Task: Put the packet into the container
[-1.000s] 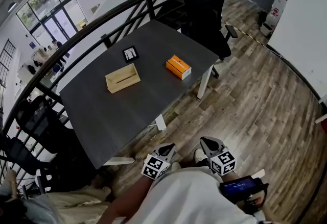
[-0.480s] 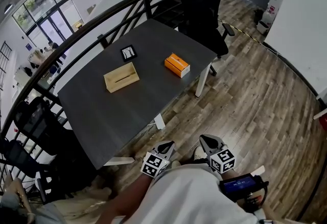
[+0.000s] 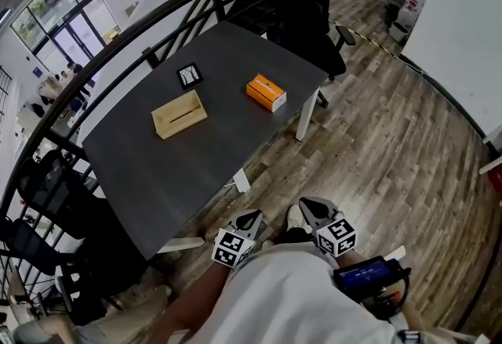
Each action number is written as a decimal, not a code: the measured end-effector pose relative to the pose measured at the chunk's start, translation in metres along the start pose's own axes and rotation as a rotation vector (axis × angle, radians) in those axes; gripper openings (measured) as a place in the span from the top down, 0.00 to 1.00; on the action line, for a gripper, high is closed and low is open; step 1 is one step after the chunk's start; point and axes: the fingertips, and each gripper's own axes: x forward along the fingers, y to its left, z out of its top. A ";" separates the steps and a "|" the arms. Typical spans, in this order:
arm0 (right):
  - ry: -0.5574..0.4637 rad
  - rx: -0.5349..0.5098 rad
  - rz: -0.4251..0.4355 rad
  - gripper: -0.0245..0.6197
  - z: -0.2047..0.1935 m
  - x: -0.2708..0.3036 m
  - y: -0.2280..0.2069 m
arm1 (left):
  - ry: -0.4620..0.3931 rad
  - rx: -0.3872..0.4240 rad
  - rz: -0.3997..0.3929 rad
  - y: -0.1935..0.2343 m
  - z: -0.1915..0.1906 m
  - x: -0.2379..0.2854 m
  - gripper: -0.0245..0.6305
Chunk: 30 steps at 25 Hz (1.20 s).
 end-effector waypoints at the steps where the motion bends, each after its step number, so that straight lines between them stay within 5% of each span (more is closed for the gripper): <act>1: 0.000 0.000 0.004 0.95 0.001 0.003 -0.002 | 0.002 -0.001 0.003 0.002 0.001 0.002 0.95; 16: -0.011 -0.021 0.092 0.95 0.048 0.069 -0.064 | -0.009 -0.006 0.097 0.067 0.050 0.049 0.95; 30: -0.005 0.011 0.111 0.95 0.075 0.098 -0.136 | 0.041 0.011 0.063 0.089 0.087 0.123 0.95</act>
